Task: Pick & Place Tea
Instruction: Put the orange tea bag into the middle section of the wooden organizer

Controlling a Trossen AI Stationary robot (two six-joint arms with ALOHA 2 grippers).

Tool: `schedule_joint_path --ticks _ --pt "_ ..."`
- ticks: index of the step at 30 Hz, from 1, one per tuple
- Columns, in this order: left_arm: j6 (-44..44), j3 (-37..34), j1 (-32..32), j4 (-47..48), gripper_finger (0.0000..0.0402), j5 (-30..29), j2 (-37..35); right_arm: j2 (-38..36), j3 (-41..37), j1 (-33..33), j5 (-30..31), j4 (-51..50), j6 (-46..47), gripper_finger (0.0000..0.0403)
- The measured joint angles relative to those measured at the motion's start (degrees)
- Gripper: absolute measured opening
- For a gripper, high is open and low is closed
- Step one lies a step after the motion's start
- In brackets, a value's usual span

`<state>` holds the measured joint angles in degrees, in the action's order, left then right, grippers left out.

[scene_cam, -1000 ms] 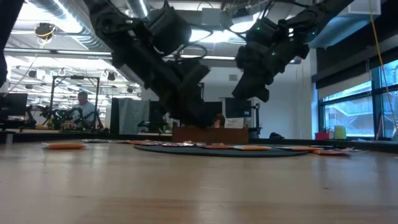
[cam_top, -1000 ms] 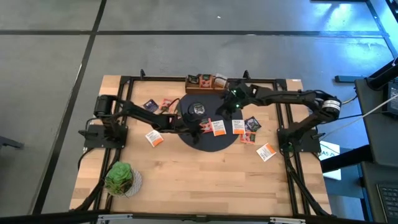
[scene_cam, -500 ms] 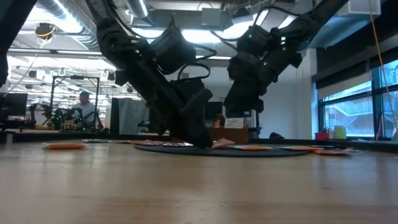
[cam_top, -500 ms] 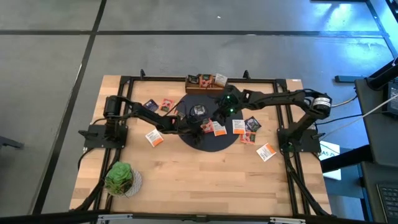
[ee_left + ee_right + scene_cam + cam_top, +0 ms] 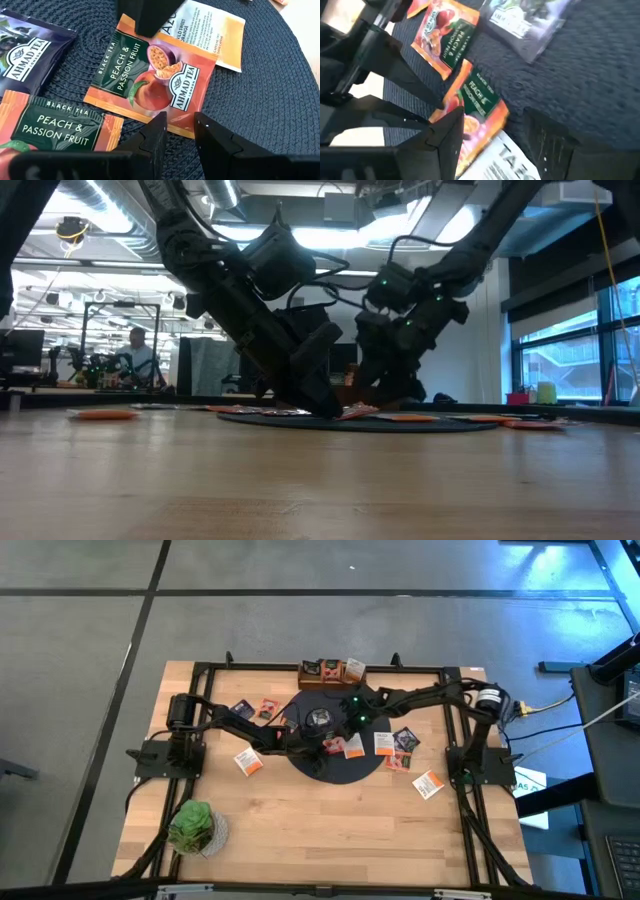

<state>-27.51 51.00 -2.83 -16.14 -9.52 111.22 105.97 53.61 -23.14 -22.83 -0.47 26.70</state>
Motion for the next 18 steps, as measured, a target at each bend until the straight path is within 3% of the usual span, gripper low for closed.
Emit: schedule_joint_path --ticks 6,18 --pt "0.76 -0.07 0.00 0.26 0.0095 0.06 0.07 3.75 3.93 0.02 -3.35 -0.41 -0.04 0.0191" --pt "0.84 -0.11 0.02 0.50 0.0095 0.23 0.11 4.09 7.07 -2.53 -8.17 -7.41 -6.32 0.0051"
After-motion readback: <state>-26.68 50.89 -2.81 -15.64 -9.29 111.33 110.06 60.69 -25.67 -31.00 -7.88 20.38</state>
